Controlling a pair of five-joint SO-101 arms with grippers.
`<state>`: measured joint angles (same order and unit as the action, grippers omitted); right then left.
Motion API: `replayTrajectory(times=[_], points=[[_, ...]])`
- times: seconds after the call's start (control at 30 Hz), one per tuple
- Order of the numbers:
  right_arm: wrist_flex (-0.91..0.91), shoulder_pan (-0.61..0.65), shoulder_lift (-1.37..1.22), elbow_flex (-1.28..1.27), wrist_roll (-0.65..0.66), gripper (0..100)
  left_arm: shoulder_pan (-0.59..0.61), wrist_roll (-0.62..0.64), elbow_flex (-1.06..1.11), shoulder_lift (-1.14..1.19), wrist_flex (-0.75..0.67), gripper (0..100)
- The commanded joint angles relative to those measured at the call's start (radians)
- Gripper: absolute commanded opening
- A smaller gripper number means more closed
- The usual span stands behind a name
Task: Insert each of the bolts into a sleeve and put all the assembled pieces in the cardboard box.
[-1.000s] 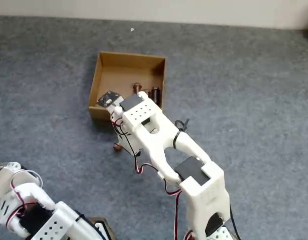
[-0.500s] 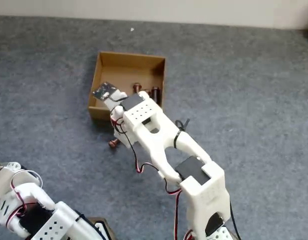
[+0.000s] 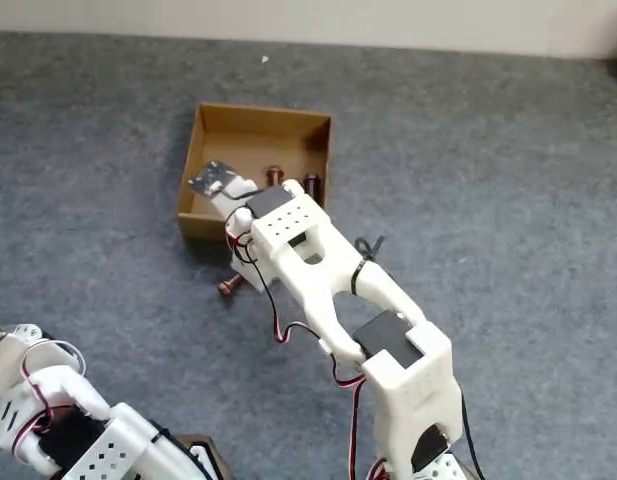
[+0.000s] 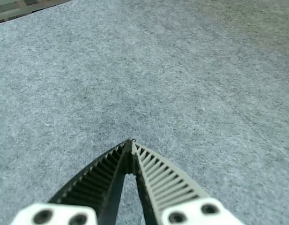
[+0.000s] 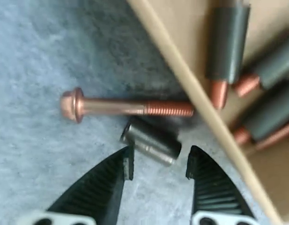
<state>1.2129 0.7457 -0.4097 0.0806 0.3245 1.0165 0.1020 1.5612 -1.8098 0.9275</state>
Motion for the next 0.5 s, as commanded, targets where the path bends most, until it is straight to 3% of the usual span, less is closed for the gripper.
replayTrajectory(times=[0.0,0.23,0.47], points=[[-0.082,0.016,0.051,-0.027,0.055,17.8,0.008,-0.015,-0.008,-0.004,-0.031,1],[-0.094,0.021,-0.024,-0.065,0.055,17.7,0.01,-0.017,-0.001,-0.004,-0.032,1],[0.07,0.019,-0.024,-0.061,0.055,17.7,0.012,-0.017,0.022,-0.004,-0.075,1]])
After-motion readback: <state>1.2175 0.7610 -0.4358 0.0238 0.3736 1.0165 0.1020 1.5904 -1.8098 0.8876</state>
